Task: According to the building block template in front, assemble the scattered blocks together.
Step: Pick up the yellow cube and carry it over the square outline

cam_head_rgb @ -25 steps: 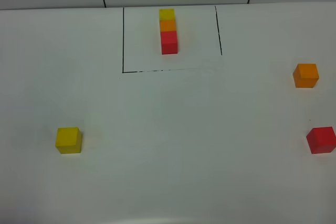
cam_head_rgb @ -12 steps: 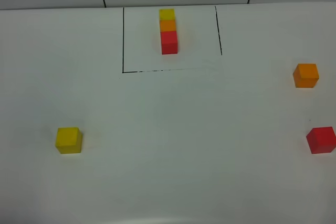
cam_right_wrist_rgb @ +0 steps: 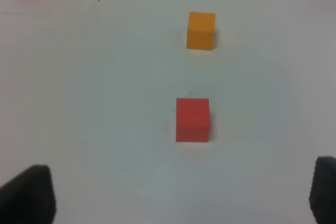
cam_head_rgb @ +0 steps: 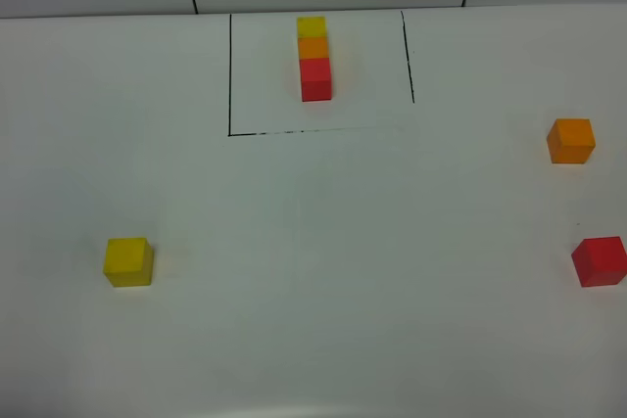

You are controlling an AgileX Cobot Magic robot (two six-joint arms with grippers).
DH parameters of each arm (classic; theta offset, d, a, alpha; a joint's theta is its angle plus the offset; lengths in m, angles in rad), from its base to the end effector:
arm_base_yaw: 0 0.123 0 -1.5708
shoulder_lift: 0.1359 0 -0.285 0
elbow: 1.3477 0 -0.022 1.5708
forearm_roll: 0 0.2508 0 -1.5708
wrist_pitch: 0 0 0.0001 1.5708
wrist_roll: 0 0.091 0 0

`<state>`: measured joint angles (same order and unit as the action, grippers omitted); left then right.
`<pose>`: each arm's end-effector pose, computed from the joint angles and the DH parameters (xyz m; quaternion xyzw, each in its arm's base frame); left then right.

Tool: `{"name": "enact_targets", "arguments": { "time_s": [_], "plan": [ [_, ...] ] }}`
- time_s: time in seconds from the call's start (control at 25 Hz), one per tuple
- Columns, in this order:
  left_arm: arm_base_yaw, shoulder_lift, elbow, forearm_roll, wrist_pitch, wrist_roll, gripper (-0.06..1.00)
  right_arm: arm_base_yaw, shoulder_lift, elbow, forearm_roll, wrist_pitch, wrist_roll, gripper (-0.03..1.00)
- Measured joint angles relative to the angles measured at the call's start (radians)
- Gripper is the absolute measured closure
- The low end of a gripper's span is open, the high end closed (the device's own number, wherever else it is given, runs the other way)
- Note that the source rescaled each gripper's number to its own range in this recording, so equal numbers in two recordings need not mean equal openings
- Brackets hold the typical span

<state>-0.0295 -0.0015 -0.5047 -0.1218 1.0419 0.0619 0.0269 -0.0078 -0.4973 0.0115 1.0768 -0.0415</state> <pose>-0.0055 -0.0094 0.2806 0.0406 0.8441 -0.0522 0.5321 -0.0064 0.0007 0.2752 -0.0296 0.8556 0.0020 0.5169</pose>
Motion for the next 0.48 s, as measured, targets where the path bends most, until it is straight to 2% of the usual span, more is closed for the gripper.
{"name": "enact_targets", "arguments": {
  "time_s": [0.2, 0.48],
  "plan": [
    [0.000, 0.035, 0.000, -0.003, 0.004, -0.003, 0.17, 0.000, 0.000, 0.000, 0.000, 0.000, 0.000, 0.01],
    [0.000, 0.273, -0.088, -0.004, 0.014, -0.018, 0.15, 0.000, 0.000, 0.000, 0.000, 0.000, 0.001, 0.02]
  ]
}}
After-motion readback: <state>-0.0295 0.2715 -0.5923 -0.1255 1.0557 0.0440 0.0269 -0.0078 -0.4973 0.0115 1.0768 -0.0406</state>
